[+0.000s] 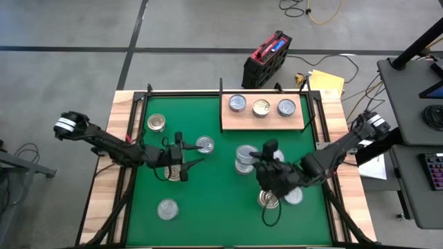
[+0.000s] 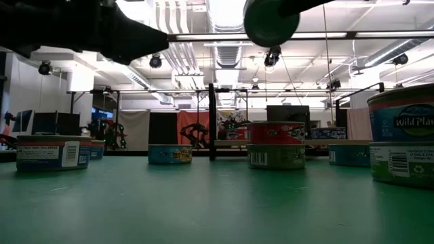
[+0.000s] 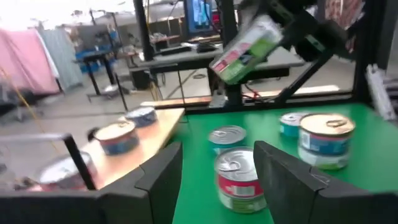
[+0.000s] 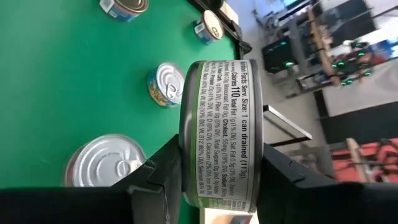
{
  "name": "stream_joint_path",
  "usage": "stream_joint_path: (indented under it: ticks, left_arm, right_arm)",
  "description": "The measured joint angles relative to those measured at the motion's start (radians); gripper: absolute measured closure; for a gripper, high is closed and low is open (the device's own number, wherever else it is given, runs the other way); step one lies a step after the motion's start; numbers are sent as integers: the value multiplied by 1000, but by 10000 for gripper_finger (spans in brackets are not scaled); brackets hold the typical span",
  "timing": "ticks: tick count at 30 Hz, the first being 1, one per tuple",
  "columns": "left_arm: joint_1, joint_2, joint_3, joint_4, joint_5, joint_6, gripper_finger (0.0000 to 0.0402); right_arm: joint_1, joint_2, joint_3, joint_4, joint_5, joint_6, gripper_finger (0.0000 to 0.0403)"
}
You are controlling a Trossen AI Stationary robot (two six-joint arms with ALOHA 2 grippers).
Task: Stack canned seafood by type on shelf
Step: Put the green tuna can on the shelf
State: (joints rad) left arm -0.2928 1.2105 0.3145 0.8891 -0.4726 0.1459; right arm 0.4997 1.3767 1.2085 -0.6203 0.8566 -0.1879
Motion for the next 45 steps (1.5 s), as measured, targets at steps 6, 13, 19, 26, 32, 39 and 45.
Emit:
stream_joint_path:
  ticks: [6, 13, 19, 26, 32, 39, 45]
  left_arm:
    - [0, 0, 1, 4, -35, 163, 219]
    - [0, 2, 1, 4, -103, 206, 219]
    - [1, -1, 1, 24, -111, 309, 219]
    - [3, -1, 1, 50, -150, 370, 219]
    - [-1, -1, 1, 1, -209, 320, 219]
    - [-1, -1, 1, -10, -237, 258, 219]
    - [-2, -1, 1, 12, -236, 225, 219]
  right_arm:
    - [-159, -52, -4, 96, -274, -112, 271]
    - [-252, -100, -4, 94, -514, 4, 271]
    - [-249, -97, -4, -24, -517, 211, 271]
    - [-249, -46, -4, -78, -458, 240, 271]
    - [-252, 40, 7, -79, -355, 140, 271]
    - [-253, 110, 42, -81, -197, 10, 271]
    - [-293, 114, 39, -70, -146, -42, 271]
